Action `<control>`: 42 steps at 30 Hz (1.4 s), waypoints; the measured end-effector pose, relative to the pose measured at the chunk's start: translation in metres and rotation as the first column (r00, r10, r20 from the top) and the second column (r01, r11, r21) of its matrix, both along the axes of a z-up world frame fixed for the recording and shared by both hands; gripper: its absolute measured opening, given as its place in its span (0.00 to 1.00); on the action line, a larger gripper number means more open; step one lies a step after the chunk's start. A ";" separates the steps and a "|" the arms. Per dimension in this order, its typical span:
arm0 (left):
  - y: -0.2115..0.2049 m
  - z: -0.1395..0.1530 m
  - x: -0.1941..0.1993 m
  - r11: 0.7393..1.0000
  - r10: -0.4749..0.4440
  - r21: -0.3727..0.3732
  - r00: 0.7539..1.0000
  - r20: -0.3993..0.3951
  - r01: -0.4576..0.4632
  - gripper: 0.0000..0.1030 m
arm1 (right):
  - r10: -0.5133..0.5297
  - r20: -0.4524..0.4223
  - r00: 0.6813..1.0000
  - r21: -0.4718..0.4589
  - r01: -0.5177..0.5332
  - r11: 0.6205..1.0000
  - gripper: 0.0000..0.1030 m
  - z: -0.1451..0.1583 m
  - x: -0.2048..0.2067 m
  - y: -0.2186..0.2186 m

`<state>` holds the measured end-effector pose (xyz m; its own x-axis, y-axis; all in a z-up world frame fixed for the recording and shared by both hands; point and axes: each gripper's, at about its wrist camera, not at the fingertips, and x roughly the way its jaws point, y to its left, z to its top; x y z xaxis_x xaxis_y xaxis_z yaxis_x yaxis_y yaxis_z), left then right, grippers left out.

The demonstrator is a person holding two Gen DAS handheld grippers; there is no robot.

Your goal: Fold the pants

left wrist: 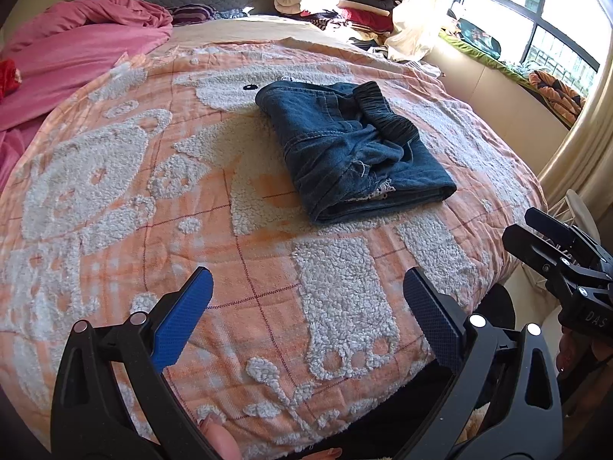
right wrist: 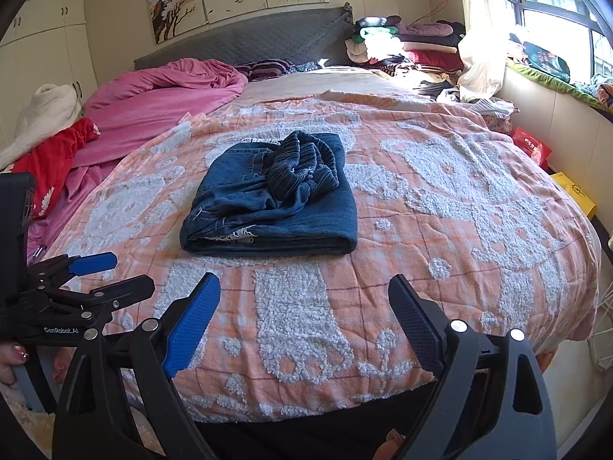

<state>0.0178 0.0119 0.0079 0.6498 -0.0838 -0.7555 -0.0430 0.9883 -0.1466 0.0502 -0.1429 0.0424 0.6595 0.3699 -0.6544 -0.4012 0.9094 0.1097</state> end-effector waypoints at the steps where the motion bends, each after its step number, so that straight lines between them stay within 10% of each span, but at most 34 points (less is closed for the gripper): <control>1: 0.000 0.001 0.000 1.000 0.002 0.001 1.000 0.002 -0.002 0.91 | -0.001 0.001 1.000 0.000 0.001 1.000 0.86 0.000 0.000 0.000; 42: 0.002 0.003 -0.003 1.000 -0.010 0.004 1.000 -0.005 0.010 0.91 | -0.022 -0.013 1.000 -0.023 0.022 0.999 0.86 -0.004 0.005 0.004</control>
